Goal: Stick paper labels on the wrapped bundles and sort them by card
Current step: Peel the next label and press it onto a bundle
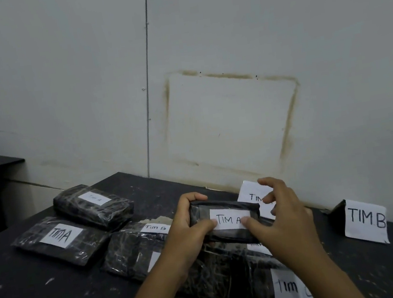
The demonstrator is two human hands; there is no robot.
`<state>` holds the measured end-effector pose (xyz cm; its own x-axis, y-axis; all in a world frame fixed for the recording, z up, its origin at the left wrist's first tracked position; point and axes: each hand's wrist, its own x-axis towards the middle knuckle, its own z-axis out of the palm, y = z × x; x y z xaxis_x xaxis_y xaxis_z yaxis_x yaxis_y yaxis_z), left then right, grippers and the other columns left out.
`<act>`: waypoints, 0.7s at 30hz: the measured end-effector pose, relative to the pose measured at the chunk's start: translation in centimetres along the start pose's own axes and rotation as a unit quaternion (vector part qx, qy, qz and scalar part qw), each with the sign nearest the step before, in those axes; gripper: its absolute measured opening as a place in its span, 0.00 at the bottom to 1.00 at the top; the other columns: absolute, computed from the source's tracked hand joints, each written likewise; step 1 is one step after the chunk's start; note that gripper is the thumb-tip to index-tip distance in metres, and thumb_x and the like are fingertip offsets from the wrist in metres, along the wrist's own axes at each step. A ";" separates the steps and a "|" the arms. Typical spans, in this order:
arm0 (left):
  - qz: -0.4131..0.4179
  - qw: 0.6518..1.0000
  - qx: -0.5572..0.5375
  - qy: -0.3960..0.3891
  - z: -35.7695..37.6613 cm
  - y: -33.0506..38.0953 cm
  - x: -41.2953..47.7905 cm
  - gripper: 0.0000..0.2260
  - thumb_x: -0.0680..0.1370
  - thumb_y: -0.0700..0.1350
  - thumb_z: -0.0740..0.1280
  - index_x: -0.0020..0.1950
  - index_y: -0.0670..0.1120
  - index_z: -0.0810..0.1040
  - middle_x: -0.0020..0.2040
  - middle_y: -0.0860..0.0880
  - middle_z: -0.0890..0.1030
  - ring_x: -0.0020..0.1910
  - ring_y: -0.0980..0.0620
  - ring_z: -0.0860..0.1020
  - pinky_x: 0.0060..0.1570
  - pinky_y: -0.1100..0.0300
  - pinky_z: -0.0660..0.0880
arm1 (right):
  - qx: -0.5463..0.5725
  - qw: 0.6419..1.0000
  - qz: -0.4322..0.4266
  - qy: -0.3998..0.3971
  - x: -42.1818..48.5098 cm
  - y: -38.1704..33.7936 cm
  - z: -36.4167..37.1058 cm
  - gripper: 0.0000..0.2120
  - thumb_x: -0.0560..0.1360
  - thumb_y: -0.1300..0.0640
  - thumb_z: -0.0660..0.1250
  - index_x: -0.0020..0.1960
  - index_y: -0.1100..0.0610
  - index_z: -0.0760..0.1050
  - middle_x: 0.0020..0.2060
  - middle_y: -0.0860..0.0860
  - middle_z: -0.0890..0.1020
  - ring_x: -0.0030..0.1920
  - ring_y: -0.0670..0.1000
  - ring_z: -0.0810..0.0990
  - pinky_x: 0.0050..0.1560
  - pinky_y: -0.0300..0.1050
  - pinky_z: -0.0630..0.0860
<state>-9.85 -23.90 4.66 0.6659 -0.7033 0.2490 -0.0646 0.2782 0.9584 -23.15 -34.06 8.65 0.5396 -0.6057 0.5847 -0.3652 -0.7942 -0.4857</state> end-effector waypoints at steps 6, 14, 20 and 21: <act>0.015 0.999 -0.044 -0.003 -0.1 0.4 0.0 0.19 0.75 0.33 0.65 0.46 0.60 0.74 0.49 0.39 0.78 0.42 0.44 0.79 0.40 0.49 0.78 | 0.261 0.946 0.161 -0.102 0.2 0.1 0.0 0.16 0.72 0.51 0.69 0.59 0.51 0.73 0.41 0.48 0.85 0.42 0.45 0.82 0.36 0.36 0.73; 0.053 0.998 -0.032 0.009 0.0 0.3 -0.1 0.19 0.75 0.33 0.65 0.48 0.60 0.74 0.48 0.35 0.77 0.43 0.41 0.79 0.44 0.42 0.78 | 0.223 0.969 0.098 -0.032 0.3 -0.1 0.5 0.09 0.72 0.55 0.70 0.38 0.60 0.80 0.30 0.51 0.84 0.33 0.50 0.83 0.38 0.46 0.78; 0.066 0.997 -0.027 0.020 0.0 -0.2 0.1 0.19 0.75 0.33 0.66 0.48 0.60 0.74 0.37 0.45 0.72 0.36 0.48 0.73 0.36 0.59 0.76 | 0.161 0.985 0.056 0.006 0.3 0.3 0.7 0.18 0.74 0.59 0.66 0.27 0.61 0.68 0.17 0.48 0.67 0.22 0.45 0.63 0.25 0.36 0.58; 0.069 0.997 -0.022 0.021 0.0 -0.2 0.0 0.19 0.75 0.33 0.66 0.48 0.60 0.74 0.37 0.45 0.71 0.36 0.49 0.72 0.35 0.60 0.75 | 0.156 0.986 0.050 0.008 0.3 0.4 0.7 0.18 0.74 0.60 0.65 0.27 0.61 0.67 0.18 0.48 0.65 0.22 0.46 0.63 0.24 0.36 0.57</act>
<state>-9.80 -23.98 4.46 0.6838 -0.6288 0.3703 -0.1246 0.3994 0.9083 -22.57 -34.55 8.18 0.5003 -0.6835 0.5316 -0.1645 -0.6778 -0.7166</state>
